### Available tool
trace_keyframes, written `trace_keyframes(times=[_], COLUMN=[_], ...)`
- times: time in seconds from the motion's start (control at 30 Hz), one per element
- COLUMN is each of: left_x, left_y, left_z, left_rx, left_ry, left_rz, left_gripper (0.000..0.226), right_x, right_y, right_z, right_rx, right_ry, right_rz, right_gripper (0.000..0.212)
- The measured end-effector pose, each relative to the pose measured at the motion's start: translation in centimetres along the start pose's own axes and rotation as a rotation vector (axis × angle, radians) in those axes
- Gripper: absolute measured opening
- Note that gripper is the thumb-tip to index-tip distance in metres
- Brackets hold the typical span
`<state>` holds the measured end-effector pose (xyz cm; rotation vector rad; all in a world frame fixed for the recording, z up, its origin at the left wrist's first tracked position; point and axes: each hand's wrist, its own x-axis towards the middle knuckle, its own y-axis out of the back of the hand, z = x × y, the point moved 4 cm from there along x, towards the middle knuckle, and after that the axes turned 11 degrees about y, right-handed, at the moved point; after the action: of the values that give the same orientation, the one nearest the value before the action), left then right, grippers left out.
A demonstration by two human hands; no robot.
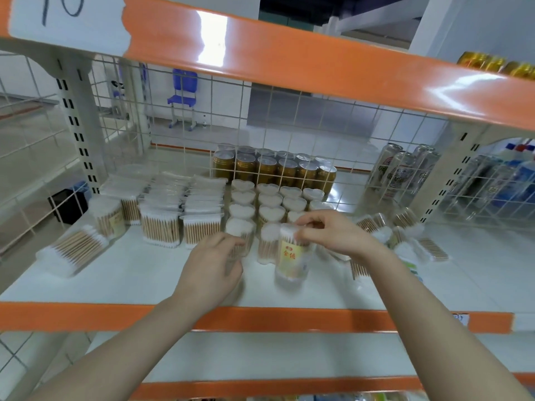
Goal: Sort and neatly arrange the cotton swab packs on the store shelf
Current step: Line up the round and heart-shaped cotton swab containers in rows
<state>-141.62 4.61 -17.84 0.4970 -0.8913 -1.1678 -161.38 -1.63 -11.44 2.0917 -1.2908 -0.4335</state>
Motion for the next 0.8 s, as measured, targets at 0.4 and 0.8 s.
trace_keyframes(times=[0.4, 0.8], left_x=[2.3, 4.8], left_y=[-3.1, -7.6], left_z=[5.6, 8.6], left_rx=[0.147, 0.341], left_ry=[-0.135, -0.188], left_rz=[-0.067, -0.156], left_gripper=[0.029, 0.048], right_x=[-1.7, 1.2], right_y=[7.6, 11.0], right_z=[4.7, 8.6], right_rx=[-0.132, -0.328], right_ry=[-0.081, 0.042], right_rz=[0.085, 0.234], right_gripper=[0.035, 0.046])
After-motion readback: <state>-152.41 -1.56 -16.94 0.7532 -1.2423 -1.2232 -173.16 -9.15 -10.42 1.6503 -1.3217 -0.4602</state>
